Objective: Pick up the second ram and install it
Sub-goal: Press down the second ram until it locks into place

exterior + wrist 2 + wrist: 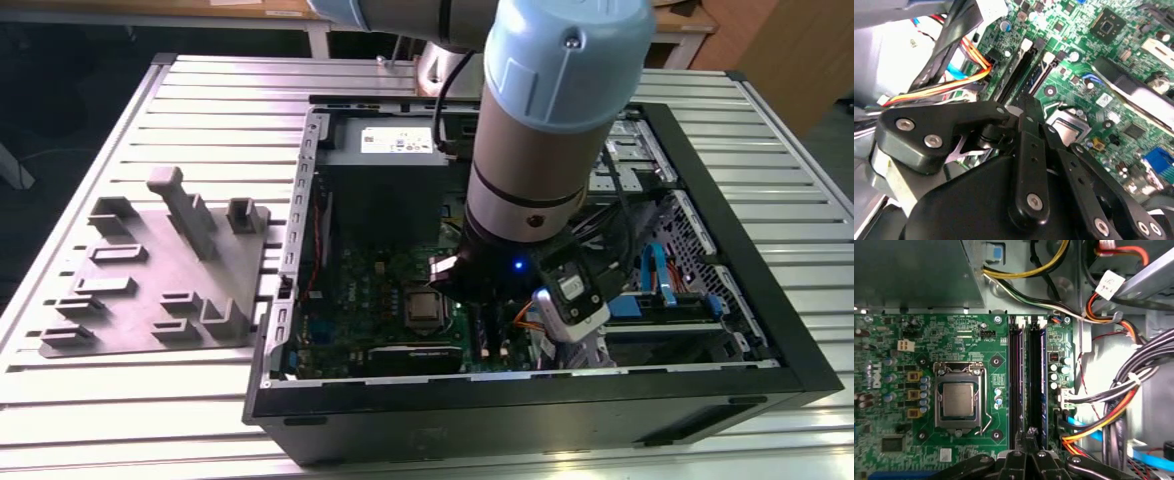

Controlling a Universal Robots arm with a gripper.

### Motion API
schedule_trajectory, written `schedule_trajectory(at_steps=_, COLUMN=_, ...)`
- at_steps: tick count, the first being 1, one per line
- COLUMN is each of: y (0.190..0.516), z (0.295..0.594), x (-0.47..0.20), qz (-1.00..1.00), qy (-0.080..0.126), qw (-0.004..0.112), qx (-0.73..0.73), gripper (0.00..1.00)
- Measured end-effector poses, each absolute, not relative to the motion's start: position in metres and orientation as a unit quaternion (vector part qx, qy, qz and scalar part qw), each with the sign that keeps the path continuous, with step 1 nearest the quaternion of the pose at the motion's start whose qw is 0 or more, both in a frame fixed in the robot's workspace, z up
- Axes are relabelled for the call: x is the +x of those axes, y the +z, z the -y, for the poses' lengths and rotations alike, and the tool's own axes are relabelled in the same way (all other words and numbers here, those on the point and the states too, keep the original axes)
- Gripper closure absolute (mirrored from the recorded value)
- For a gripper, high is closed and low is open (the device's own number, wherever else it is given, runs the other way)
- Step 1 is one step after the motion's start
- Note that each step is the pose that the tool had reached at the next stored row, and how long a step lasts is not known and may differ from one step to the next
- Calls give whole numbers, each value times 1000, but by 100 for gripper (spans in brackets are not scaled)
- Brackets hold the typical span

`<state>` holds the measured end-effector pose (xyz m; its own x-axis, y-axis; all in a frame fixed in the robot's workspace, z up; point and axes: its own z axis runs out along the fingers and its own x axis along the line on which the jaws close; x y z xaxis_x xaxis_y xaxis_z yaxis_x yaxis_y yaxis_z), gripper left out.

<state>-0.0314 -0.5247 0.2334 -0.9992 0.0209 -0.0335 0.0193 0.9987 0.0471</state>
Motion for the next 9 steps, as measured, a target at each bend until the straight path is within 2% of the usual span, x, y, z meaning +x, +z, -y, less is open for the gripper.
schedule_trajectory(at_steps=9, y=234, z=523, x=-31, qz=-1000, qy=23, qw=17, qx=10, gripper=90)
